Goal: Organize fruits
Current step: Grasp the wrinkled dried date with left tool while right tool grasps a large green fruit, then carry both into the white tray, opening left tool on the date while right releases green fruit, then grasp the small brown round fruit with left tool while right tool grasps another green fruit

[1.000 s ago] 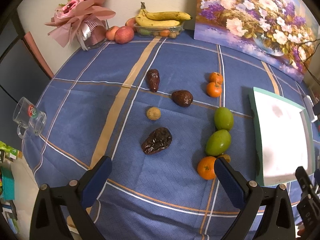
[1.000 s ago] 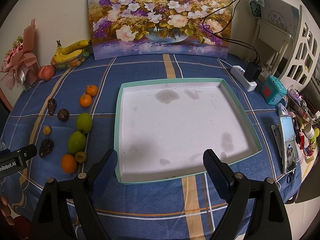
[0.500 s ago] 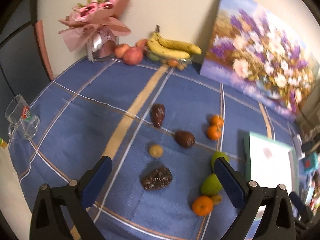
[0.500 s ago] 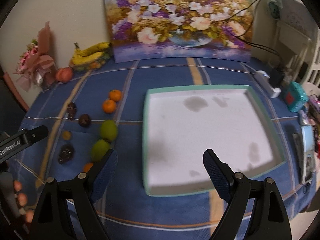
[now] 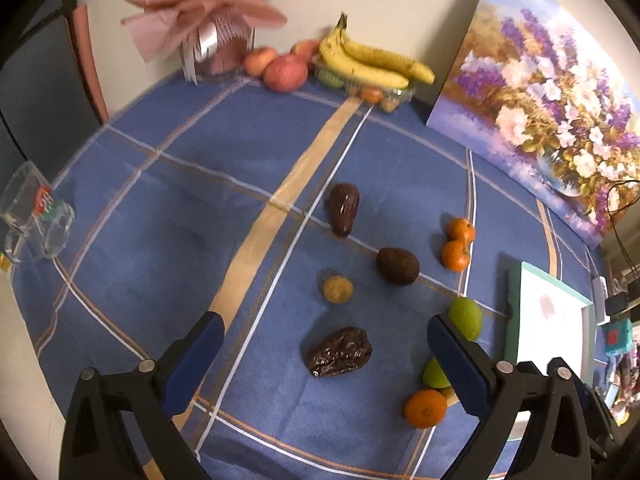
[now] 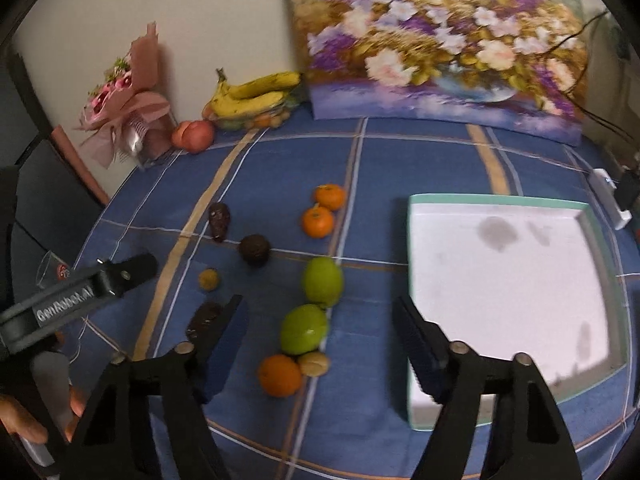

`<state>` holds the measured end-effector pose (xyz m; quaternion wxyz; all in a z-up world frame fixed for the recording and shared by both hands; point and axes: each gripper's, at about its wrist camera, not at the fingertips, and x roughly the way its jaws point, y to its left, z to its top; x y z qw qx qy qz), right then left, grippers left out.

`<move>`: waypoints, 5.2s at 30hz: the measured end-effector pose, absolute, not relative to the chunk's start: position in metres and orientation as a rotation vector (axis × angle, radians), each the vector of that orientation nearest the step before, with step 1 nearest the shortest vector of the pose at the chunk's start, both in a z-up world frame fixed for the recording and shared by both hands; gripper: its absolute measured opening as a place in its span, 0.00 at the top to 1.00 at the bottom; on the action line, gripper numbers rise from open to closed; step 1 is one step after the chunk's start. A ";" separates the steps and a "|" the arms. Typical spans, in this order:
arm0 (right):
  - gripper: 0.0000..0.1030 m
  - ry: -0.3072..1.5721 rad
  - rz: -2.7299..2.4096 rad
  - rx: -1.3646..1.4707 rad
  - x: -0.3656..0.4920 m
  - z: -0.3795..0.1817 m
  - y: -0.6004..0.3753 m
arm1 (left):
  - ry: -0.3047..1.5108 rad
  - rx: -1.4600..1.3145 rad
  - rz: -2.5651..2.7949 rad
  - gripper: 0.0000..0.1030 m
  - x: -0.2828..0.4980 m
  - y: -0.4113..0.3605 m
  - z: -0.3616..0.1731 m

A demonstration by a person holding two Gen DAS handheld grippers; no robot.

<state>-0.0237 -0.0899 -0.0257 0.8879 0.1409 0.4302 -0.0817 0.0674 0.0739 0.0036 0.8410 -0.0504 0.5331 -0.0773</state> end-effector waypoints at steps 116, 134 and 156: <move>0.58 0.995 -0.724 0.622 -0.063 -0.086 -0.325 | 1.205 0.217 -0.666 0.42 0.039 -0.191 -0.064; 0.57 0.948 -0.718 0.582 -0.076 -0.047 -0.316 | 1.162 0.202 -0.666 0.37 0.032 -0.179 -0.022; 0.10 0.843 -0.653 0.548 -0.092 -0.024 -0.288 | 1.038 0.041 -0.385 0.00 0.062 -0.074 0.003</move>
